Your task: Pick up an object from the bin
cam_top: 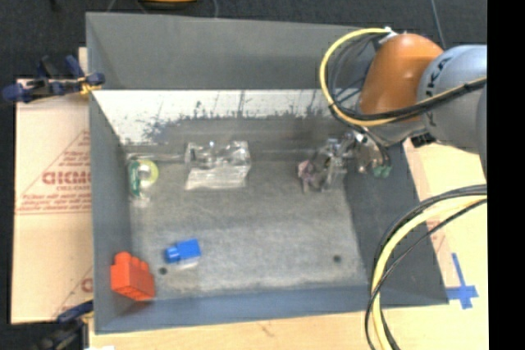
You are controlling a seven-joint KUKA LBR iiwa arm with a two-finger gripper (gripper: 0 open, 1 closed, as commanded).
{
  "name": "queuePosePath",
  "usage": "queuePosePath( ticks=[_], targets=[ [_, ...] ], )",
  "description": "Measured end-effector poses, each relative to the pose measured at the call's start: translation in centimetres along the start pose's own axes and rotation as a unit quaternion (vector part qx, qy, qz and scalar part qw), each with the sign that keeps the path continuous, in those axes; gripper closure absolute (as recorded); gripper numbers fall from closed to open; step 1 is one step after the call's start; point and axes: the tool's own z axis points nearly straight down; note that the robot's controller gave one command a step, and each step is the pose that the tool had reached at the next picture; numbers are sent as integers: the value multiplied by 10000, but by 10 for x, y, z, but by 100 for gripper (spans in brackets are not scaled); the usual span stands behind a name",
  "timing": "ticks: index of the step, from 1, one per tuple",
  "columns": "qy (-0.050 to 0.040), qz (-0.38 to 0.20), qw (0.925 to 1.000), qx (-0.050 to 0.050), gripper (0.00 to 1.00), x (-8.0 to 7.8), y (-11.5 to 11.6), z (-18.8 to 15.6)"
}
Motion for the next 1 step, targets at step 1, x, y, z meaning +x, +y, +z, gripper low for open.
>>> queuePosePath(
  ticks=[1],
  targets=[
    [0,-1,10000,0,100,0,0,0]
  ],
)
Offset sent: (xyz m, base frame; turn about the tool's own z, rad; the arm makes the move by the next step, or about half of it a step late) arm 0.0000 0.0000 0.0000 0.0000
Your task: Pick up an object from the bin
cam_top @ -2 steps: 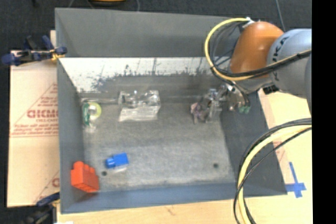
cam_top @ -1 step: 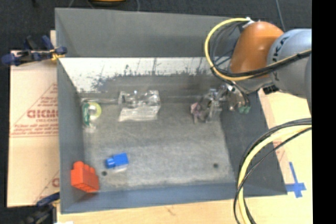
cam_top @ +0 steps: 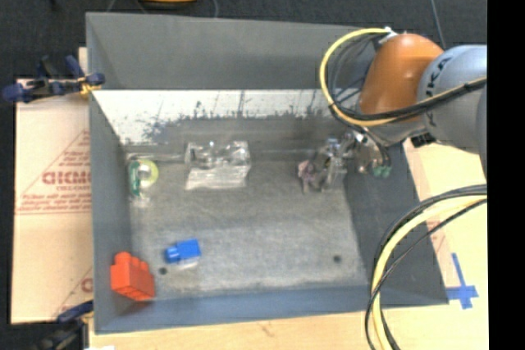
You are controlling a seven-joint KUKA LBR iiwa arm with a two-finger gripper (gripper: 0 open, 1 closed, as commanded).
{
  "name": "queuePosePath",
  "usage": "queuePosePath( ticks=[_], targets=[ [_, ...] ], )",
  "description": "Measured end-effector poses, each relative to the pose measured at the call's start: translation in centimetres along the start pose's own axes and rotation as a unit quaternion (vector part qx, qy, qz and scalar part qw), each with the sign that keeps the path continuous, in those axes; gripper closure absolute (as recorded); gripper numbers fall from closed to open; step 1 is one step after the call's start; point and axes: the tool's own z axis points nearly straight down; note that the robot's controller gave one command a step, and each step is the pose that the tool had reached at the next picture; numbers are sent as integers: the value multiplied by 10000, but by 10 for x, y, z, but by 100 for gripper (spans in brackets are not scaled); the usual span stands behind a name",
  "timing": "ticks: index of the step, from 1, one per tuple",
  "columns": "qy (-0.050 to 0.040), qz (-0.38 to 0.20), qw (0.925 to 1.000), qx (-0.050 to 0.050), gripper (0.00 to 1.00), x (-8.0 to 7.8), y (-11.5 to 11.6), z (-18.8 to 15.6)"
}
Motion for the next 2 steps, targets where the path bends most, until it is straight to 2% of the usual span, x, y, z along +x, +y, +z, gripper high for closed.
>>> queuePosePath(
  ticks=[2],
  targets=[
    [0,-2,10000,0,100,0,0,0]
  ],
)
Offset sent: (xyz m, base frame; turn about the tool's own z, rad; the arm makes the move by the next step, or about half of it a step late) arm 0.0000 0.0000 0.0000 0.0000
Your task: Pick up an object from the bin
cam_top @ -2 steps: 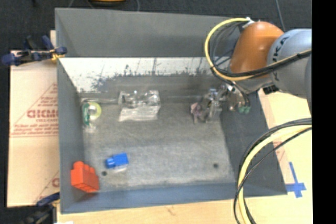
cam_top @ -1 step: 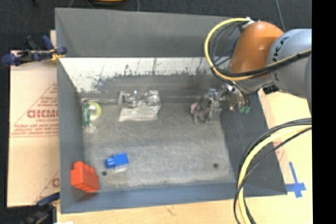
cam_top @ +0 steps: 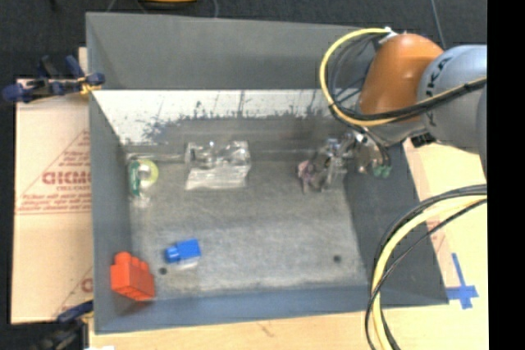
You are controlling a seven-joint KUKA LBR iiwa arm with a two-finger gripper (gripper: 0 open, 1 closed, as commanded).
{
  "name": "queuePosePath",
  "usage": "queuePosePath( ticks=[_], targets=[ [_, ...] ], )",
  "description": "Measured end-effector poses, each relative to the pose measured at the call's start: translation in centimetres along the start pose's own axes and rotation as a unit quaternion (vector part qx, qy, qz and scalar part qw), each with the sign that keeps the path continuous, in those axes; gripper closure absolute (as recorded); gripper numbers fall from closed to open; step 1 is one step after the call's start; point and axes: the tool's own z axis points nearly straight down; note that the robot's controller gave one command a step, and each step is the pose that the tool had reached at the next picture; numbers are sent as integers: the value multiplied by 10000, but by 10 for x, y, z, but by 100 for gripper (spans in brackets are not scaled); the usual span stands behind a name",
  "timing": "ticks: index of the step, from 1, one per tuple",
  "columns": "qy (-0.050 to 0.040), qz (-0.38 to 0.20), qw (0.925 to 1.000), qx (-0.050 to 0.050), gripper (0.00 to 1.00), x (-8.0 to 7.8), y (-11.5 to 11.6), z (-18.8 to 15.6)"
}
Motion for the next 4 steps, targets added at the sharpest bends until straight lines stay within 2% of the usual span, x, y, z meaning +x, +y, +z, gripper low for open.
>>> queuePosePath(
  ticks=[4],
  targets=[
    [0,-3,10000,0,100,0,0,0]
  ],
)
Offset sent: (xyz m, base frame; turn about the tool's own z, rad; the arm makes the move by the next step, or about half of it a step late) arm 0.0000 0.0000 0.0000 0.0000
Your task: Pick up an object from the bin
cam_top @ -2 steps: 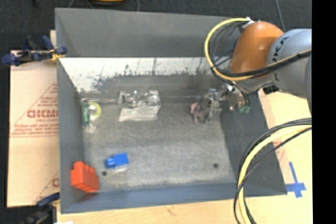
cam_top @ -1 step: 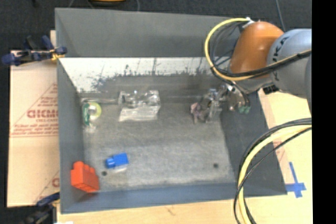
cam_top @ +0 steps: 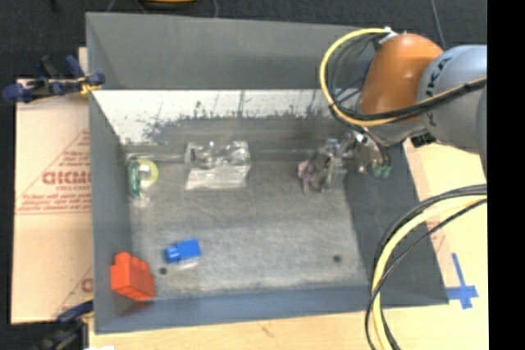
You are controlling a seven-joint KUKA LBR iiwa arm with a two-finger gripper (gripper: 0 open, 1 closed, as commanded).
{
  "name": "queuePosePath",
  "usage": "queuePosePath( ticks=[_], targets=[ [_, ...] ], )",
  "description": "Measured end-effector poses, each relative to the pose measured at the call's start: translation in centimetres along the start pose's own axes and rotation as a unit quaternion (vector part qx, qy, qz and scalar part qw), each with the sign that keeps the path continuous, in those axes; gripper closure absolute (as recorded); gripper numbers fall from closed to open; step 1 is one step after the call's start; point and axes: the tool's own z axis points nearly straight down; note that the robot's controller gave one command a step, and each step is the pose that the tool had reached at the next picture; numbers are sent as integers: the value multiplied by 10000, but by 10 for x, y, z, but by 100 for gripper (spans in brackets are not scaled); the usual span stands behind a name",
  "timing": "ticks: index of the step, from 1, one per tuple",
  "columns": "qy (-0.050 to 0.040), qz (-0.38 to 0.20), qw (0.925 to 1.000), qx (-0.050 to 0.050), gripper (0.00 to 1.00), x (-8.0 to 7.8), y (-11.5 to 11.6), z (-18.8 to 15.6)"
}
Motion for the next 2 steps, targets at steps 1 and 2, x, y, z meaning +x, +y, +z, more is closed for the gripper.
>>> queuePosePath(
  ticks=[1,2],
  targets=[
    [39,-329,9994,14,100,85,2,2],
    [-1,-187,9998,23,100,104,18,-198]
  ],
)
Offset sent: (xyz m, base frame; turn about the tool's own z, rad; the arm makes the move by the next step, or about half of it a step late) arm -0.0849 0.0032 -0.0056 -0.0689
